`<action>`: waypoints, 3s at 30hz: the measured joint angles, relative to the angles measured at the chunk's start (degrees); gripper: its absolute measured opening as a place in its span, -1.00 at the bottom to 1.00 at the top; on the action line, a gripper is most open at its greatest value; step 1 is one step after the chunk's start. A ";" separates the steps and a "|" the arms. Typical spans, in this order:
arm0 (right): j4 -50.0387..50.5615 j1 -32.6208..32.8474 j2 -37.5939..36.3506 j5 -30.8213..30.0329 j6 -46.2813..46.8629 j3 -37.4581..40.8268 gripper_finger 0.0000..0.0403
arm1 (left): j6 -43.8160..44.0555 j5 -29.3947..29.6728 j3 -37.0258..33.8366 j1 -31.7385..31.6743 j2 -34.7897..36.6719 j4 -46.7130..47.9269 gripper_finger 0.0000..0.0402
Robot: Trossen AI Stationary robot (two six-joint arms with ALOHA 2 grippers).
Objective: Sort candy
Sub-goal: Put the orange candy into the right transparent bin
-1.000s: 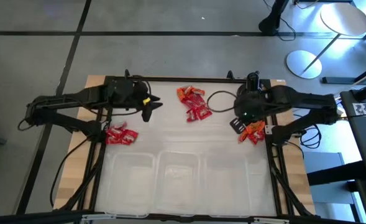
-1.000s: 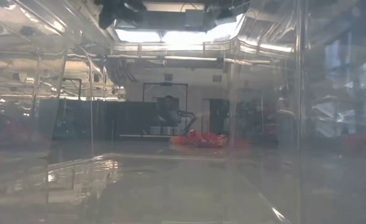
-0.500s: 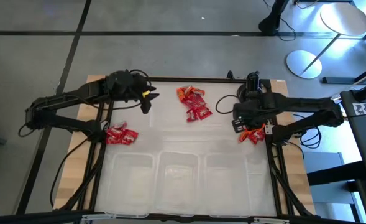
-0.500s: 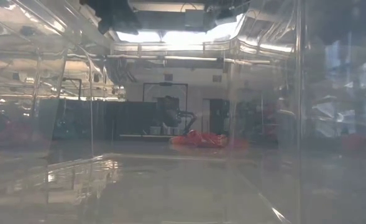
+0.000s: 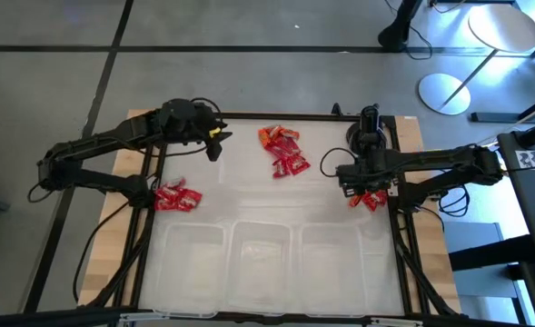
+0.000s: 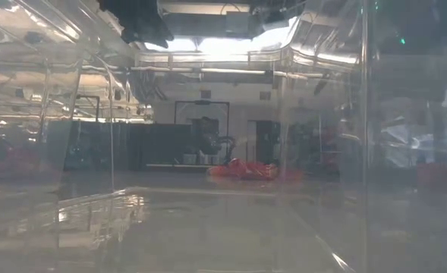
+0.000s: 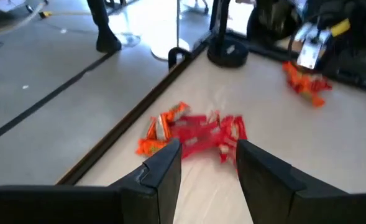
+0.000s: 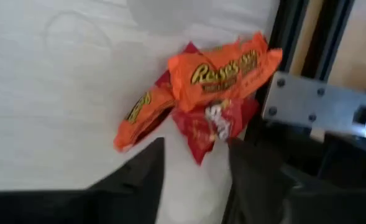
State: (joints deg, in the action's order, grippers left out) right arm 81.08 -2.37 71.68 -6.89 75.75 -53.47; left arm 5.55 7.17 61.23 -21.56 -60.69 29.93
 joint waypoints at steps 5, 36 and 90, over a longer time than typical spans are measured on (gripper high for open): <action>-2.94 -3.58 0.02 -0.39 -11.36 3.76 0.21 | -0.01 -3.37 0.00 0.00 -2.61 0.90 -0.29; -18.89 -10.80 0.07 -4.17 -20.51 19.14 -0.21 | 1.47 -7.86 0.00 0.50 -6.66 -2.43 -0.29; -19.96 37.25 24.11 19.55 -38.43 -24.73 -0.88 | -6.01 -7.83 -0.04 0.42 -6.64 -3.93 -0.29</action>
State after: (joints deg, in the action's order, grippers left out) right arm 61.12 34.88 95.79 12.66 37.32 -78.19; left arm -0.46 -0.66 61.19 -21.15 -67.33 26.00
